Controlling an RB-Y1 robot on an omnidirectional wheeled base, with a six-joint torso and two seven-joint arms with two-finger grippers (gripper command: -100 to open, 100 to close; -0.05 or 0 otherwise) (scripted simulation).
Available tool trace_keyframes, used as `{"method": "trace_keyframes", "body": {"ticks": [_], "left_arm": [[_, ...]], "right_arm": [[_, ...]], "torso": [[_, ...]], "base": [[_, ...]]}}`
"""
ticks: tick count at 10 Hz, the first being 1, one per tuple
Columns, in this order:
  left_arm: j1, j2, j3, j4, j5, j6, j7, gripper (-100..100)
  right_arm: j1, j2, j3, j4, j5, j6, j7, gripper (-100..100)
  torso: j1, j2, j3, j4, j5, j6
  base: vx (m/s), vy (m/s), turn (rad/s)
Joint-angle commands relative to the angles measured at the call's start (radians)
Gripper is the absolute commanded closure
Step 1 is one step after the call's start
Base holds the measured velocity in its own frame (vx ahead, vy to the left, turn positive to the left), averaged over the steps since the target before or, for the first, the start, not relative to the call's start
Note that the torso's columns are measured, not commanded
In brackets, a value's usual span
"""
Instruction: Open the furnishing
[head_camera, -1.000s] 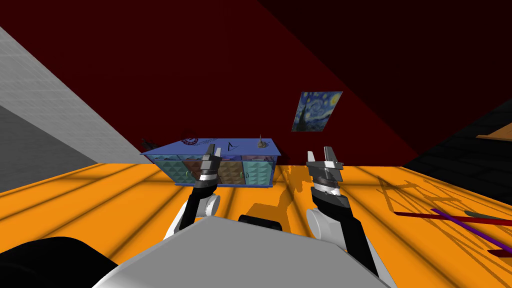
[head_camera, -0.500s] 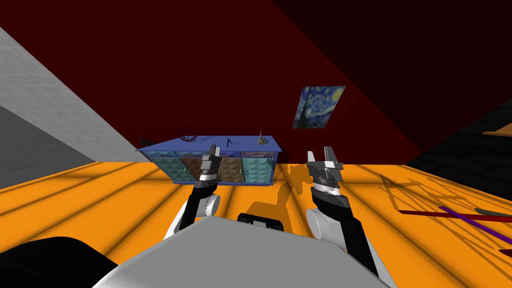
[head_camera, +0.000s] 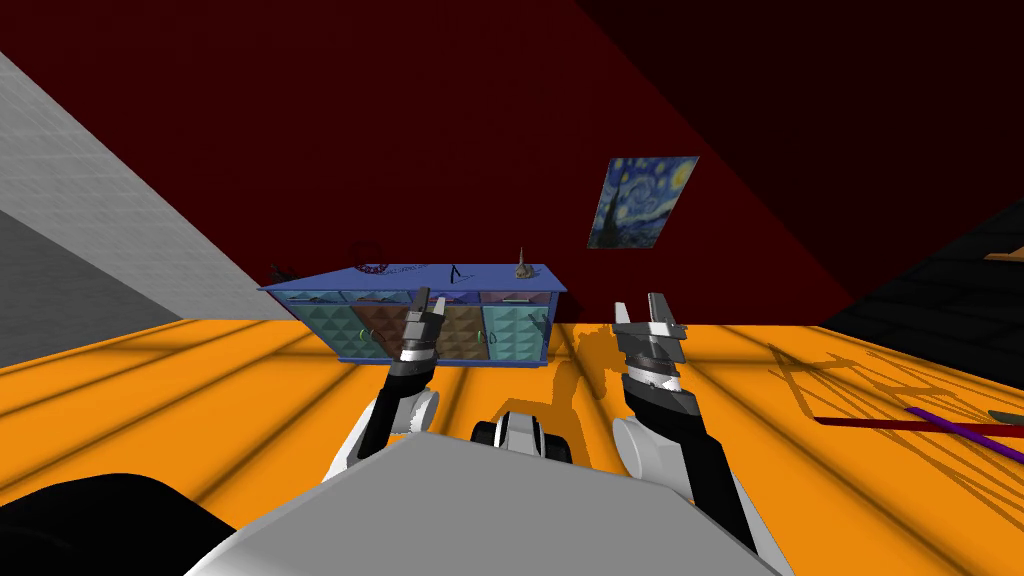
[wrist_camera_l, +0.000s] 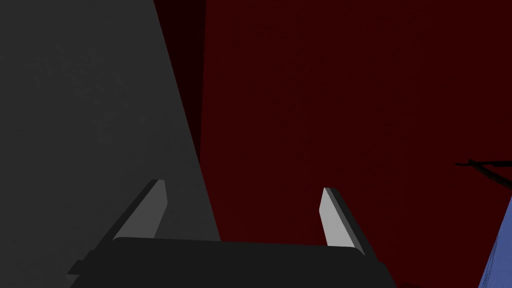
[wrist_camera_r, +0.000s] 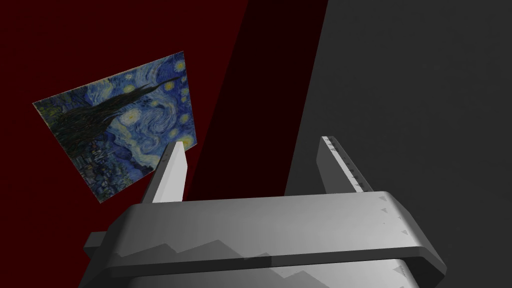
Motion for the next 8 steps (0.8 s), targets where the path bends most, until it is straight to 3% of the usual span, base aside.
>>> {"method": "trace_keyframes", "body": {"ticks": [1,4,8], "left_arm": [[-0.011,0.053,0.003,0.044,0.000,-0.029,-0.001,-100],[-0.029,0.091,0.008,0.117,-0.001,-0.076,-0.004,-100],[-0.058,0.112,0.015,0.233,-0.003,-0.153,-0.007,-100]], "right_arm": [[0.000,0.000,0.000,0.000,0.000,0.000,0.000,0],[0.000,0.000,0.000,0.000,0.000,0.000,0.000,0],[0.000,0.000,0.000,0.000,0.000,0.000,0.000,0]], "torso": [[0.000,0.002,-0.005,0.003,0.000,0.000],[-0.001,0.004,-0.005,0.004,0.000,0.000],[0.000,0.005,-0.005,0.004,0.000,0.000]], "base": [[0.048,-0.022,0.005],[0.065,-0.038,0.007],[0.077,-0.039,0.008]]}}
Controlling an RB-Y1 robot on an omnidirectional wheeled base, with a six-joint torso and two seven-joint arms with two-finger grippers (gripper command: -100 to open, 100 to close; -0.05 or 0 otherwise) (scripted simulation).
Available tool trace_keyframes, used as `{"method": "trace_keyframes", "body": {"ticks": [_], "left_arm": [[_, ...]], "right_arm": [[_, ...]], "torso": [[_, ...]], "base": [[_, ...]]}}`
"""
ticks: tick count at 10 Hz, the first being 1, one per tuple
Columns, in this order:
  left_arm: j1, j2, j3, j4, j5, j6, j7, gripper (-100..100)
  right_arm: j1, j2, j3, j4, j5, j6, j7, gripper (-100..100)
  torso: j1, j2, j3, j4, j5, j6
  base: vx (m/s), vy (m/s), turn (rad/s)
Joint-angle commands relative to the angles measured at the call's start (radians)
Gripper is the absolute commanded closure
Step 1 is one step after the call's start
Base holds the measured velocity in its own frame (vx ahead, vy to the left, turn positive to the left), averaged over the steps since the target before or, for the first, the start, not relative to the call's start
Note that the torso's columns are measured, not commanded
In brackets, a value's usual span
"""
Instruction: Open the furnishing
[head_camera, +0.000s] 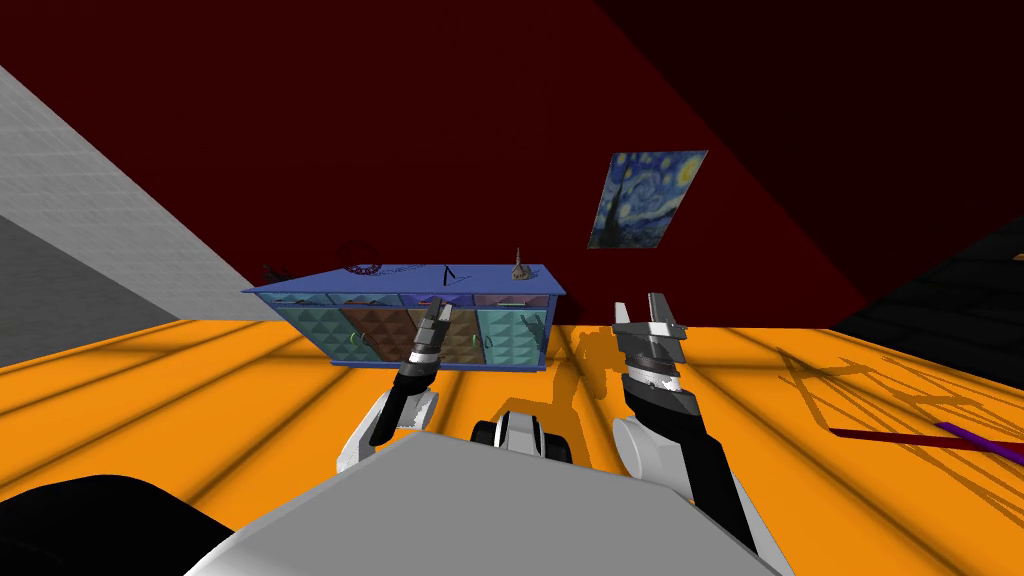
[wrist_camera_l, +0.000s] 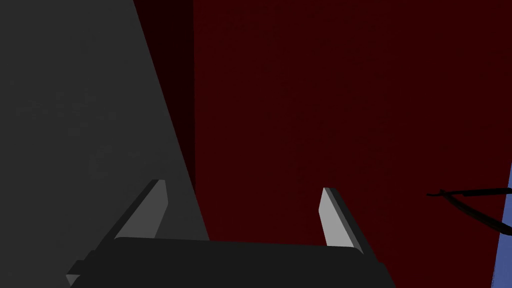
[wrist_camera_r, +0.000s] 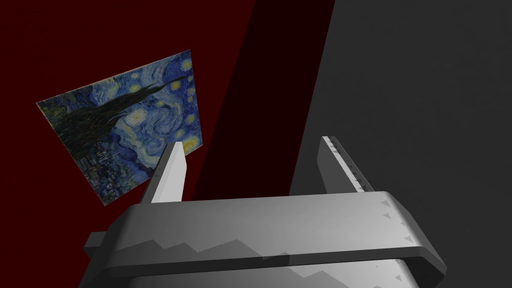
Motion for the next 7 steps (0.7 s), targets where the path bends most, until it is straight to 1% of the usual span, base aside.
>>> {"method": "trace_keyframes", "body": {"ticks": [1,2,3,6,7], "left_arm": [[-0.016,0.007,0.002,0.077,-0.003,-0.061,-0.004,-100],[-0.024,0.009,0.004,0.107,-0.003,-0.083,-0.006,-100],[-0.024,0.009,0.004,0.117,-0.003,-0.083,-0.006,-100],[-0.050,0.017,0.011,0.217,-0.005,-0.153,-0.009,-100],[-0.050,0.017,0.011,0.223,-0.005,-0.153,-0.009,-100]], "right_arm": [[0.000,0.000,0.000,0.000,0.000,0.000,0.000,0],[0.000,0.000,0.000,0.000,0.000,0.000,0.000,0],[0.000,0.000,0.000,0.000,0.000,0.000,0.000,0],[0.000,0.000,0.000,0.000,0.000,0.000,0.000,0],[0.000,0.000,0.000,0.000,0.000,0.000,0.000,0]], "torso": [[0.000,0.000,0.000,0.000,0.000,0.000],[0.000,-0.001,-0.001,0.000,0.000,0.000],[0.000,-0.001,-0.001,0.000,0.000,0.000],[0.000,0.000,0.000,0.000,0.000,0.000],[-0.001,-0.002,-0.001,0.000,0.000,0.000]], "base": [[0.095,-0.045,0.012],[0.100,-0.046,0.008],[0.063,-0.033,0.004],[0.073,-0.037,0.009],[0.070,-0.036,0.005]]}}
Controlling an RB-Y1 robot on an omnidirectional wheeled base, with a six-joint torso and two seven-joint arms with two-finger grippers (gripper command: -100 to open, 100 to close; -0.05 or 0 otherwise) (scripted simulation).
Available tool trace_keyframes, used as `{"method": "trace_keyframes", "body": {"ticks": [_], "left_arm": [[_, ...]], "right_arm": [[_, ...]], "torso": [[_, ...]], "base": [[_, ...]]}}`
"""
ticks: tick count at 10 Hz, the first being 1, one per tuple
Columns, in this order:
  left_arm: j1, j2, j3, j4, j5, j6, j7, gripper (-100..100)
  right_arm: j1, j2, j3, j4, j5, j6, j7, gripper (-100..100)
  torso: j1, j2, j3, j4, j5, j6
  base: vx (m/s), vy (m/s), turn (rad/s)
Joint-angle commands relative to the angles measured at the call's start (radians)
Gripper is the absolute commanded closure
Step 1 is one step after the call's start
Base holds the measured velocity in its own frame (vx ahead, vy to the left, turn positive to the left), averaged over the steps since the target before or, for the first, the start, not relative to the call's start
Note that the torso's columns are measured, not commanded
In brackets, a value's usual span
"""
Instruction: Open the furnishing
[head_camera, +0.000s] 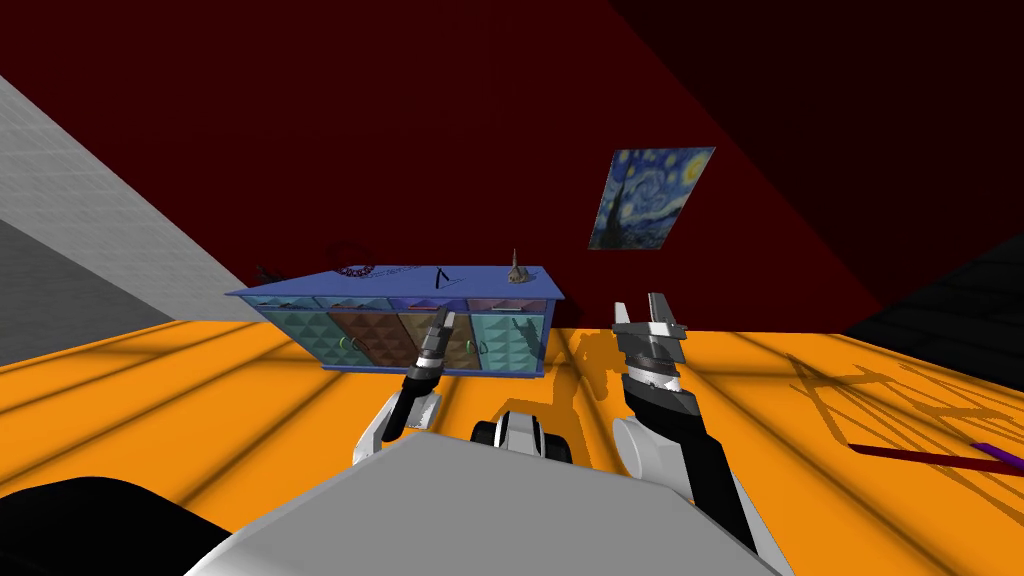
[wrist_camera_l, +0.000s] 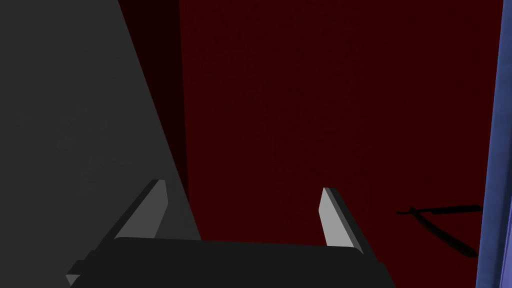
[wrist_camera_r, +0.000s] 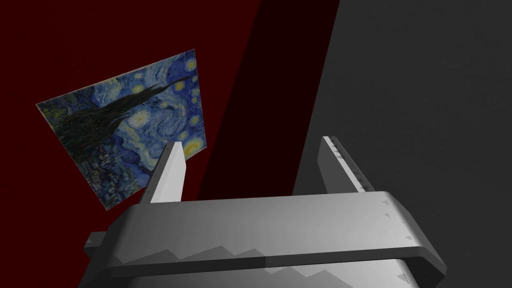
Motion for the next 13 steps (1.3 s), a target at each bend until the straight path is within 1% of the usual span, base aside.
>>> {"method": "trace_keyframes", "body": {"ticks": [1,3,4,6,7,9,10,11,12,13], "left_arm": [[-0.013,0.007,0.007,0.067,0.001,-0.048,0.001,-100],[-0.032,0.010,0.012,0.129,0.000,-0.099,-0.002,-100],[-0.032,0.010,0.012,0.144,0.000,-0.099,-0.002,-100],[-0.052,0.010,0.017,0.216,-0.001,-0.151,-0.004,-100],[-0.052,0.010,0.017,0.226,-0.001,-0.151,-0.004,-100],[-0.072,0.008,0.022,0.294,-0.002,-0.203,-0.007,-100],[-0.072,0.008,0.022,0.312,-0.002,-0.203,-0.007,-100],[-0.083,0.006,0.025,0.347,-0.002,-0.229,-0.008,-100],[-0.083,0.006,0.025,0.355,-0.002,-0.229,-0.008,-100],[-0.093,0.004,0.028,0.396,-0.003,-0.255,-0.009,-100]], "right_arm": [[0.000,0.000,0.000,0.000,0.000,0.000,0.000,0],[0.000,0.000,0.000,0.000,0.000,0.000,0.000,0],[0.000,0.000,0.000,0.000,0.000,0.000,0.000,0],[0.000,0.000,0.000,0.000,0.000,0.000,0.000,0],[0.000,0.000,0.000,0.000,0.000,0.000,0.000,0],[0.000,0.000,0.000,0.000,0.000,0.000,0.000,0],[0.000,0.000,0.000,0.000,0.000,0.000,0.000,0],[0.000,0.000,0.000,0.000,0.000,0.000,0.000,0],[0.000,0.000,0.000,0.000,0.000,0.000,0.000,0],[0.000,0.000,0.000,0.000,0.000,0.000,0.000,0]], "torso": [[0.001,0.002,0.001,0.000,0.000,0.000],[0.000,0.002,0.002,0.001,0.000,0.000],[0.000,0.001,0.000,0.000,0.000,0.000],[0.001,0.002,0.001,0.001,0.000,0.000],[0.000,0.001,0.001,0.000,0.000,0.000],[0.001,0.003,0.002,0.001,0.000,0.000],[0.000,0.002,0.001,0.001,0.000,0.000],[0.001,0.002,0.001,0.001,0.000,0.000],[0.001,0.002,0.001,0.001,0.000,0.000],[0.001,0.002,0.001,0.001,0.000,0.000]], "base": [[0.058,-0.040,0.004],[0.079,-0.053,0.011],[0.079,-0.038,0.004],[0.084,-0.040,0.010],[0.072,-0.032,0.005],[0.070,-0.042,0.009],[0.062,-0.037,0.005],[0.064,-0.033,0.006],[0.054,-0.026,0.005],[0.058,-0.032,0.007]]}}
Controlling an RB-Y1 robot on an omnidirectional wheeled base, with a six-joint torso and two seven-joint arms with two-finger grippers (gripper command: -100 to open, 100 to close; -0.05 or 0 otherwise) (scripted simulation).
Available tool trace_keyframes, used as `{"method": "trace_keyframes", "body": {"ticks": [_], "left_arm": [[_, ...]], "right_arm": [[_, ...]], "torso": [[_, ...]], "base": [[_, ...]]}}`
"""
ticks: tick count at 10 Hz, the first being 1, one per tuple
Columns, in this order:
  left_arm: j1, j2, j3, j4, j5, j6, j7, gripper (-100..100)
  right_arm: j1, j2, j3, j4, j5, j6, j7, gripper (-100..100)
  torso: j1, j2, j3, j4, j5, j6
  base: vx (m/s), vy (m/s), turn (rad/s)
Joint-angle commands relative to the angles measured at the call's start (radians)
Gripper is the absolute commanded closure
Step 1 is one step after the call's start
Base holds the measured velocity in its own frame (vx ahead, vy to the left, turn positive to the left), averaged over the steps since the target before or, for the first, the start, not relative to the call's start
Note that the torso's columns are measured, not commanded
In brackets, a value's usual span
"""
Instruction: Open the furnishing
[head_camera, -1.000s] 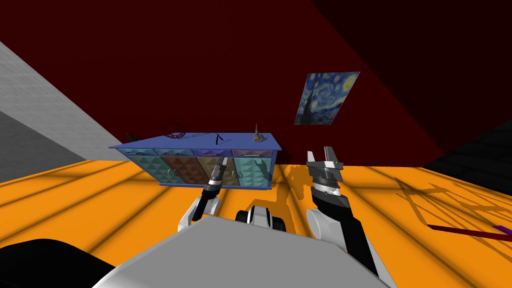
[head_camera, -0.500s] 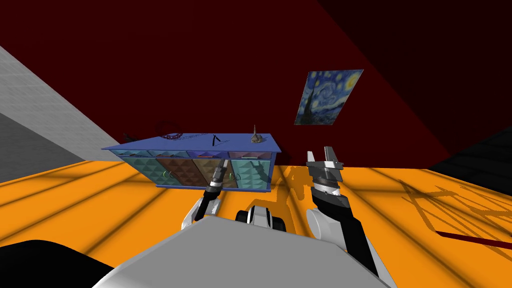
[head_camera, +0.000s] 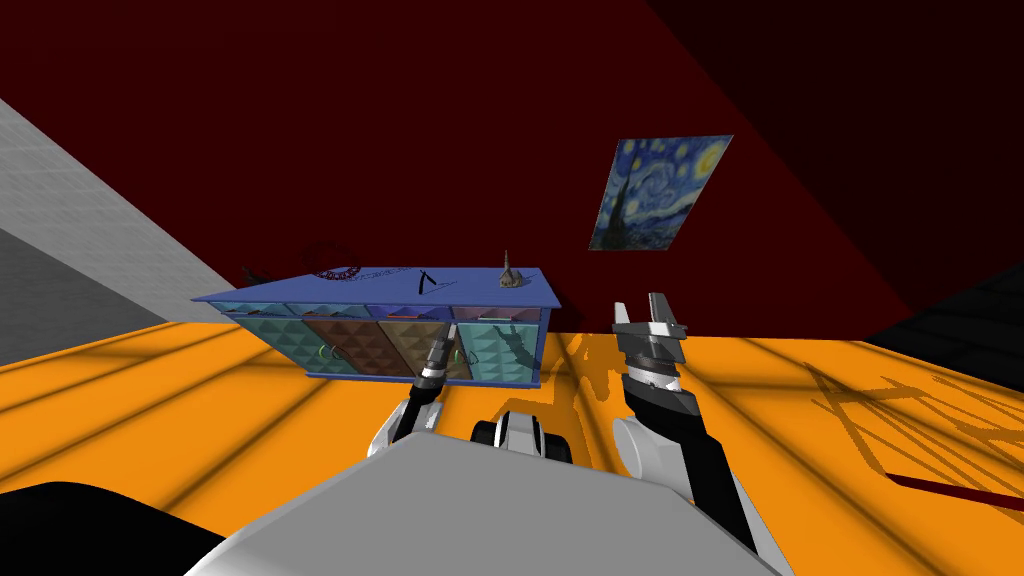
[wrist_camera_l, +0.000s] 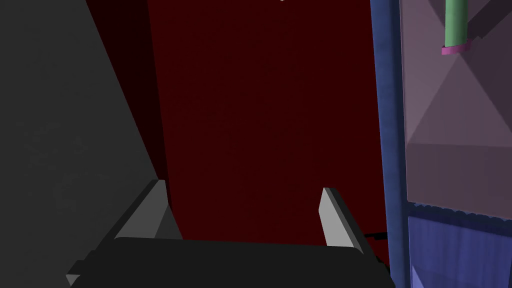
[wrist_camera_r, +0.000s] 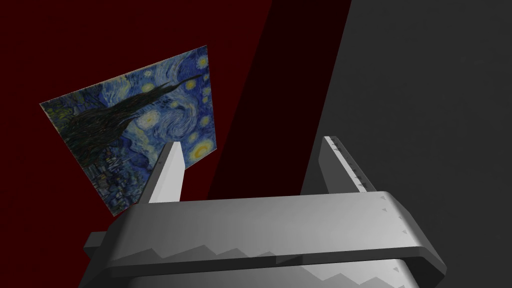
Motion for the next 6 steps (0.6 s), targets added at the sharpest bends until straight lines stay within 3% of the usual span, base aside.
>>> {"method": "trace_keyframes", "body": {"ticks": [1,6], "left_arm": [[-0.021,-0.005,0.005,0.079,-0.001,-0.055,-0.002,-100],[-0.051,-0.014,0.013,0.217,-0.002,-0.129,-0.006,-100]], "right_arm": [[0.000,0.000,0.000,0.000,0.000,0.000,0.000,0],[0.000,0.000,0.000,0.000,0.000,0.000,0.000,0]], "torso": [[-0.001,0.000,0.000,0.000,0.000,0.000],[-0.001,0.000,0.000,0.000,0.000,0.000]], "base": [[0.099,-0.057,0.012],[0.068,-0.038,0.007]]}}
